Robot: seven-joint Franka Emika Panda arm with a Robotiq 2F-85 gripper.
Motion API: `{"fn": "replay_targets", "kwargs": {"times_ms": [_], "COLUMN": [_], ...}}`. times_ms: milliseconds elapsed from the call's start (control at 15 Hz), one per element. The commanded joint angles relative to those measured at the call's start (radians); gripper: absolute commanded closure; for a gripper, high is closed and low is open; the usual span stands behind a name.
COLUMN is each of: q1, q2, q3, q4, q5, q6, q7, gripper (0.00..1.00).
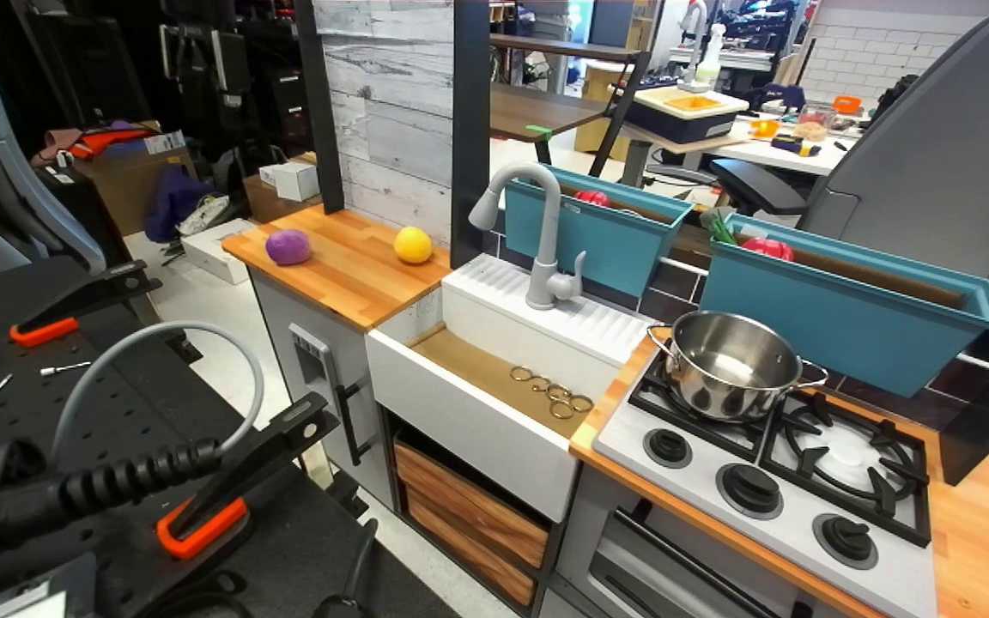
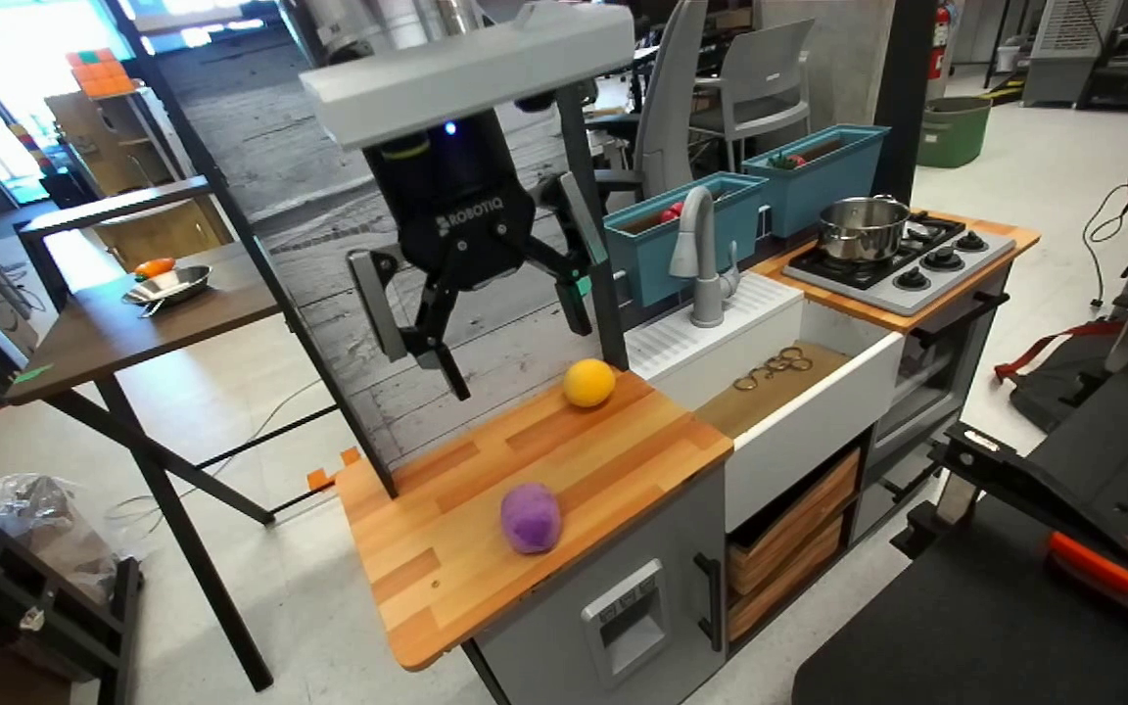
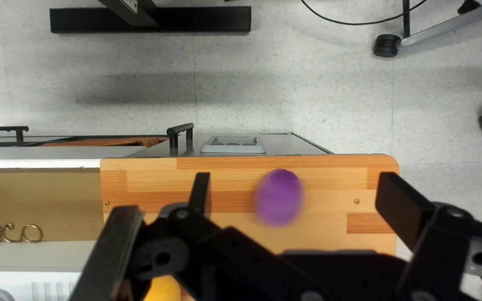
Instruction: Slightly shift the purple toy to the left
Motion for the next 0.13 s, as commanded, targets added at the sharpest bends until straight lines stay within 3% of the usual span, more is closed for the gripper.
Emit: {"fn": "replay_targets", "kwargs": {"times_ms": [0, 67], "q1": [0.032, 0.032], "q2": [-0.009, -0.010], "q3": [-0.038, -0.038], "q4": [-0.008, -0.013], "q5": [0.030, 0.031], "q6": [0.001, 0.006], "q7": [-0.016, -0.016], "gripper": [0.00, 0.00]}}
